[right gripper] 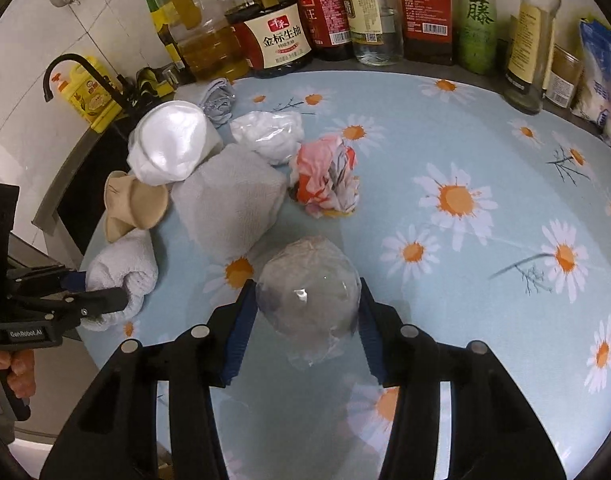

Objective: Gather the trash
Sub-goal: 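Close the left gripper on the white cloth while the right gripper grasps the clear bag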

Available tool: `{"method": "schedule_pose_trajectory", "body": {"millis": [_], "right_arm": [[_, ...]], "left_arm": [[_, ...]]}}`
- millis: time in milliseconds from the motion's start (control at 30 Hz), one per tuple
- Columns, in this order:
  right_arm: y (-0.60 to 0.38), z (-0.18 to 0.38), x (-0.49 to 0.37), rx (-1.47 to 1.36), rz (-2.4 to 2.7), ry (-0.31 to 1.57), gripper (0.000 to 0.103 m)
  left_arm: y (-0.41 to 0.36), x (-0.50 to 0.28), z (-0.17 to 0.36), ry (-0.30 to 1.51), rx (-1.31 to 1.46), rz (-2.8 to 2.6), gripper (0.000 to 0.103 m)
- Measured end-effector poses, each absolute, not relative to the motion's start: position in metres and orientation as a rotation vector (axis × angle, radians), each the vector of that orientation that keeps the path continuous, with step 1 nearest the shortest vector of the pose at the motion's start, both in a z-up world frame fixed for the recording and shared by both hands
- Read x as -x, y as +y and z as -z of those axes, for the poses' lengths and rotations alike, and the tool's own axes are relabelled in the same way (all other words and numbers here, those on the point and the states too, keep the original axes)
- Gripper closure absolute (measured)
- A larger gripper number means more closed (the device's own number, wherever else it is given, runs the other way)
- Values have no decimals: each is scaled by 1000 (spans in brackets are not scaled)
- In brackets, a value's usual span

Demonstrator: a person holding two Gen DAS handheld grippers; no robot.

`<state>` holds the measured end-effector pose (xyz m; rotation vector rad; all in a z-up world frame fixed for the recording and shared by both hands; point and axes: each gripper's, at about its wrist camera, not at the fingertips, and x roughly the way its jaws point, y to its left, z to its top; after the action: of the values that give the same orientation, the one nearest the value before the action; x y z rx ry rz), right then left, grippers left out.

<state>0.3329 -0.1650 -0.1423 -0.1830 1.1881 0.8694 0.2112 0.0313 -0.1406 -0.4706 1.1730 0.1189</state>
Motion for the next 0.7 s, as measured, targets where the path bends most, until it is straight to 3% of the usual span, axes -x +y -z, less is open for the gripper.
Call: {"method": "schedule_pose_trajectory", "body": {"millis": [700], "right_arm": [[-166,90,-216,202,-875,1120,54]], "left_arm": [[26,-98,118,1057,514,-53,59]]}}
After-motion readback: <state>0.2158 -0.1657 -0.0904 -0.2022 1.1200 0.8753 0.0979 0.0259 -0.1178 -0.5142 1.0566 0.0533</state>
